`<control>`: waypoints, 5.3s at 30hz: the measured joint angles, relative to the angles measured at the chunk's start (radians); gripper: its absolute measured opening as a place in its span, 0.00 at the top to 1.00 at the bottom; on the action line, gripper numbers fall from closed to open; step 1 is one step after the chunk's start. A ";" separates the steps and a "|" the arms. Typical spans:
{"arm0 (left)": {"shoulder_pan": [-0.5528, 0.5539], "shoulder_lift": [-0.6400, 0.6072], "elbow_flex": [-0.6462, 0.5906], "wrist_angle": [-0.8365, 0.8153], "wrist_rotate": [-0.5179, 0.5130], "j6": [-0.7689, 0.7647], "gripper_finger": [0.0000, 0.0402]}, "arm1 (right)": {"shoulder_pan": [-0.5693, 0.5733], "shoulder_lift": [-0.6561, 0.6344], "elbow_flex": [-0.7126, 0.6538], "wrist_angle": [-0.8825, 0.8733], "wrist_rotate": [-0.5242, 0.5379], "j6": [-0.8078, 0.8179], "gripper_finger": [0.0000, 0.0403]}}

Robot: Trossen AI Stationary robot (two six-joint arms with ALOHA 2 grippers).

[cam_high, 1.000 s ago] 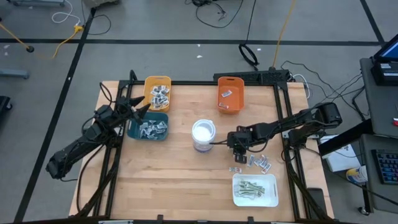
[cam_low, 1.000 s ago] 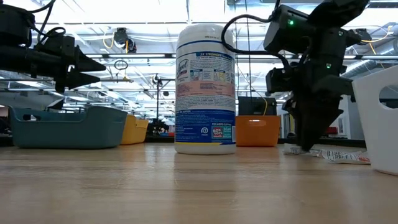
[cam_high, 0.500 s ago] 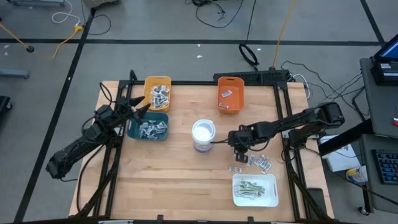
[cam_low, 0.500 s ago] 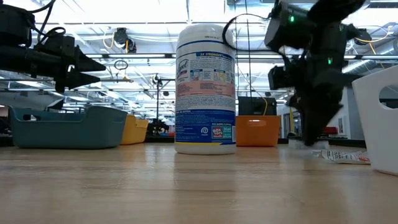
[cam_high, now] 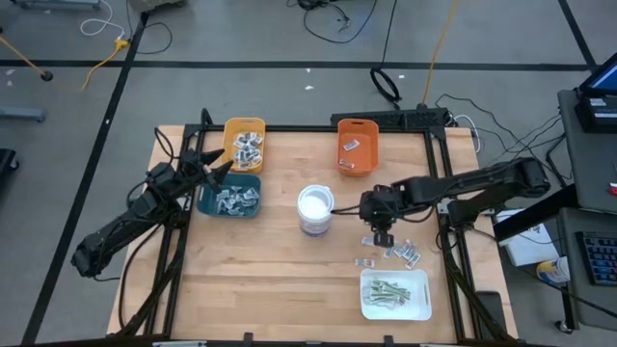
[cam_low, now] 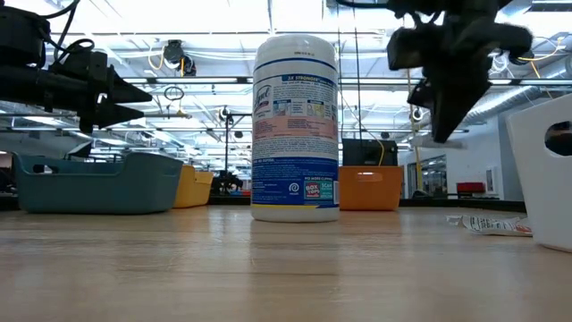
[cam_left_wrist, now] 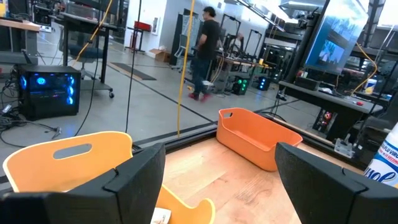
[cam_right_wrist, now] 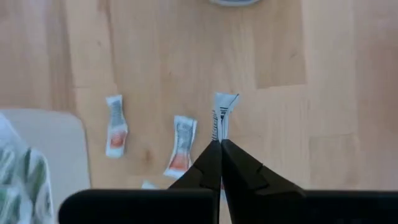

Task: Pick & Place First Aid Supplies
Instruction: Put the orange pad into the orange bin

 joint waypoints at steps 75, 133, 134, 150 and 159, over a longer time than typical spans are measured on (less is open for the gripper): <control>0.000 0.000 0.000 0.000 0.000 0.000 0.24 | -0.720 0.374 0.395 -0.053 -0.047 -0.390 0.43; 0.000 0.000 0.000 0.000 0.000 0.000 0.24 | 0.238 0.045 -0.214 0.273 0.183 0.332 0.47; 0.000 0.000 0.000 0.000 0.000 0.000 0.24 | 0.238 0.058 -0.219 0.288 0.179 0.324 0.47; 0.000 0.000 0.000 0.000 0.000 0.000 0.24 | 0.151 0.186 -0.223 0.332 0.063 0.240 0.60; 0.000 0.000 0.000 0.000 0.000 0.000 0.24 | 0.143 0.187 -0.223 0.337 0.047 0.200 0.98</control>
